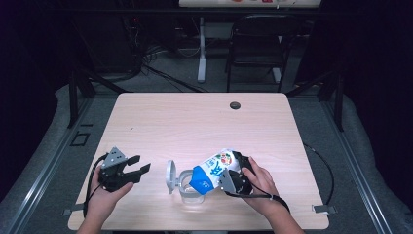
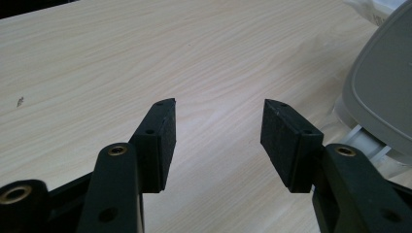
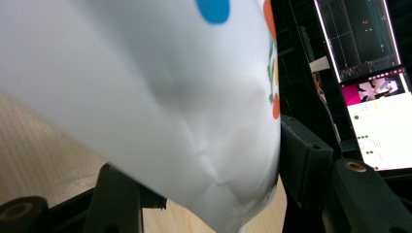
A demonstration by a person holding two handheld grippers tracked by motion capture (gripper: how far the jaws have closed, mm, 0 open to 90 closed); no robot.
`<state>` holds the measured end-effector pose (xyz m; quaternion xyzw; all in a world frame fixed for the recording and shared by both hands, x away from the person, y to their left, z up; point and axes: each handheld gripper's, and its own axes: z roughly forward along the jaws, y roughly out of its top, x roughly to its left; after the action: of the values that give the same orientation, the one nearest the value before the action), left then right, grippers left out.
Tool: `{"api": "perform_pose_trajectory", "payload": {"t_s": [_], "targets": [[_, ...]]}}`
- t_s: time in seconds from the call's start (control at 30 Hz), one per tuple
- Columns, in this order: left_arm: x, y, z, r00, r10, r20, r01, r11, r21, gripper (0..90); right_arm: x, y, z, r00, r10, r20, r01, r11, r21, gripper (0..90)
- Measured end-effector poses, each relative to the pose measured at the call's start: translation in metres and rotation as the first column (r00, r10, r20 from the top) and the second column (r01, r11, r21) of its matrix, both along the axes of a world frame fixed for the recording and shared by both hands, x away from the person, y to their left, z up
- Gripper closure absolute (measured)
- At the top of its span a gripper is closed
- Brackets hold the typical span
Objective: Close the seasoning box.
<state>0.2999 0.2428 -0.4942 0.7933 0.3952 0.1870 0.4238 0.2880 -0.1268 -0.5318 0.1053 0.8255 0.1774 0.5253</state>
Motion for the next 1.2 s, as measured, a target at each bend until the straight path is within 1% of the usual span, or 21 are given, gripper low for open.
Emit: {"api": "perform_pose_trajectory", "payload": {"t_s": [0.03, 0.17, 0.47, 0.53, 0.57, 0.6, 0.83, 0.9, 0.97, 1.0, 1.17, 1.2], "targets": [[0.000, 0.000, 0.000, 1.0000, 0.000, 0.000, 0.000, 1.0000, 0.000, 47.8, 0.000, 0.000, -0.001, 0.9999, 0.007, 0.008, -0.007, 0.9999, 0.008, 44.2], [0.000, 0.000, 0.000, 1.0000, 0.002, 0.000, -0.002, 1.0000, -0.003, 47.9, 0.001, 0.000, 0.001, 0.9995, 0.012, 0.031, -0.011, 0.9996, -0.024, 44.2], [0.000, 0.000, 0.000, 1.0000, 0.002, 0.001, -0.002, 1.0000, 0.000, 47.8, 0.001, 0.000, 0.003, 0.9989, 0.019, 0.043, -0.016, 0.9986, -0.050, 44.4], [0.000, 0.000, 0.001, 1.0000, 0.002, 0.001, -0.002, 1.0000, 0.000, 47.8, 0.001, 0.000, 0.003, 0.9985, 0.021, 0.051, -0.018, 0.9988, -0.046, 44.3], [0.000, 0.000, 0.001, 1.0000, 0.001, 0.002, -0.001, 1.0000, -0.001, 47.8, 0.001, 0.000, 0.003, 0.9981, 0.025, 0.056, -0.022, 0.9984, -0.051, 44.3], [0.000, 0.000, 0.001, 1.0000, 0.001, 0.002, -0.001, 1.0000, -0.001, 47.8, 0.001, 0.000, 0.005, 0.9981, 0.022, 0.057, -0.018, 0.9974, -0.070, 44.4], [-0.001, 0.000, 0.001, 1.0000, 0.000, 0.004, 0.000, 1.0000, -0.005, 47.9, 0.001, 0.002, 0.005, 0.9976, 0.028, 0.064, -0.024, 0.9976, -0.066, 44.5], [-0.001, 0.000, 0.001, 1.0000, -0.001, 0.002, 0.001, 1.0000, -0.002, 47.8, 0.000, 0.002, 0.006, 0.9976, 0.025, 0.065, -0.020, 0.9964, -0.083, 44.5], [-0.001, 0.000, 0.001, 1.0000, -0.002, 0.001, 0.002, 1.0000, 0.000, 47.8, 0.000, 0.002, 0.007, 0.9970, 0.028, 0.072, -0.021, 0.9960, -0.087, 44.6], [-0.001, 0.000, 0.001, 1.0000, -0.003, 0.001, 0.003, 1.0000, 0.000, 47.8, 0.001, 0.002, 0.006, 0.9964, 0.033, 0.078, -0.027, 0.9964, -0.081, 44.6], [-0.001, 0.000, 0.002, 1.0000, -0.003, 0.001, 0.003, 1.0000, -0.001, 47.9, 0.000, 0.003, 0.008, 0.9956, 0.032, 0.088, -0.022, 0.9935, -0.111, 44.6], [-0.001, 0.000, 0.001, 1.0000, -0.002, 0.003, 0.002, 1.0000, -0.004, 47.8, -0.001, 0.004, 0.010, 0.9947, 0.017, 0.102, -0.002, 0.9902, -0.139, 44.6]]}}
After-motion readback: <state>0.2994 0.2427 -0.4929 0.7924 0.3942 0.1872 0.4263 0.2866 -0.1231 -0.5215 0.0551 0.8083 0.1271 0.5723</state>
